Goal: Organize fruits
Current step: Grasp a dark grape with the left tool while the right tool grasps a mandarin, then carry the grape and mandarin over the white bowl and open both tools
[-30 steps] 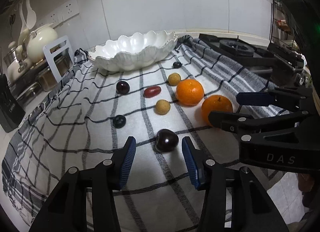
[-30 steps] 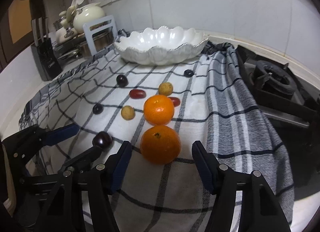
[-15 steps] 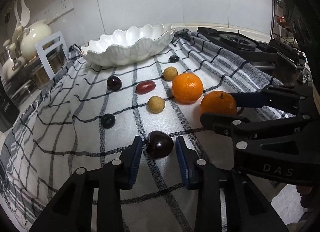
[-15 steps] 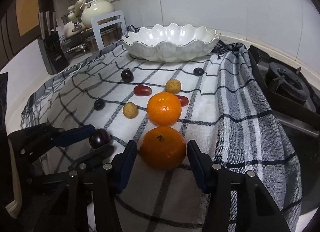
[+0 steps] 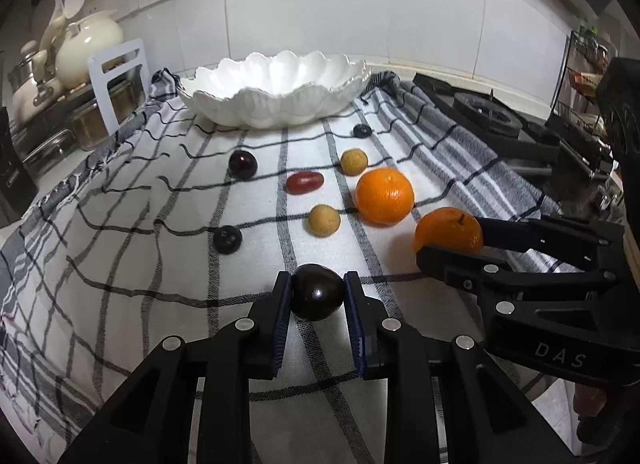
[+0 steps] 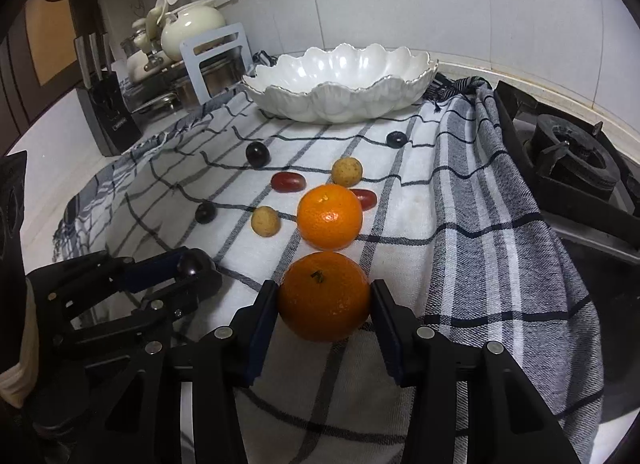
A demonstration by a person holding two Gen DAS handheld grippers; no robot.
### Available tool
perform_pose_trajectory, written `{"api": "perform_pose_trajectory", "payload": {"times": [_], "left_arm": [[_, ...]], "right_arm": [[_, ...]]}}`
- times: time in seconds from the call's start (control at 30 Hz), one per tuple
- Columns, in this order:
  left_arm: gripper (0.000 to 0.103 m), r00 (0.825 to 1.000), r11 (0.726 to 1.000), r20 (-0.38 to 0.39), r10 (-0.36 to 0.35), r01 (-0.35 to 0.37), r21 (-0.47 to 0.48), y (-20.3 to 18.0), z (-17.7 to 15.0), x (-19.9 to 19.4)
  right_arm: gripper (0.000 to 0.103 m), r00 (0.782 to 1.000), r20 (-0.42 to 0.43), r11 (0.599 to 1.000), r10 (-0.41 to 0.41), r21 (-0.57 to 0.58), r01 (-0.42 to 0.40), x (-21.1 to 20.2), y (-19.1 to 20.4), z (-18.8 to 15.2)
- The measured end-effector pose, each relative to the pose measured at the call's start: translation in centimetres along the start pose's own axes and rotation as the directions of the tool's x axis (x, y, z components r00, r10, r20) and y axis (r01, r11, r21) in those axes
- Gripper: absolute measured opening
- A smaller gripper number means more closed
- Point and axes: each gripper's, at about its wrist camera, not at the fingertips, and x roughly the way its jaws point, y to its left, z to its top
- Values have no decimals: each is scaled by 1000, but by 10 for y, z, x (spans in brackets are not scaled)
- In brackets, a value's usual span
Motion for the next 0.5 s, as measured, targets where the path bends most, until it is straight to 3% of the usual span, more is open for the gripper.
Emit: {"api": "perform_pose_trajectory", "payload": {"times": [0.5], "left_arm": [[27, 989, 996, 138, 57, -46, -77, 5, 36, -44]], "right_arm": [[48, 992, 123, 999, 3, -43, 3, -44, 0, 31]]}}
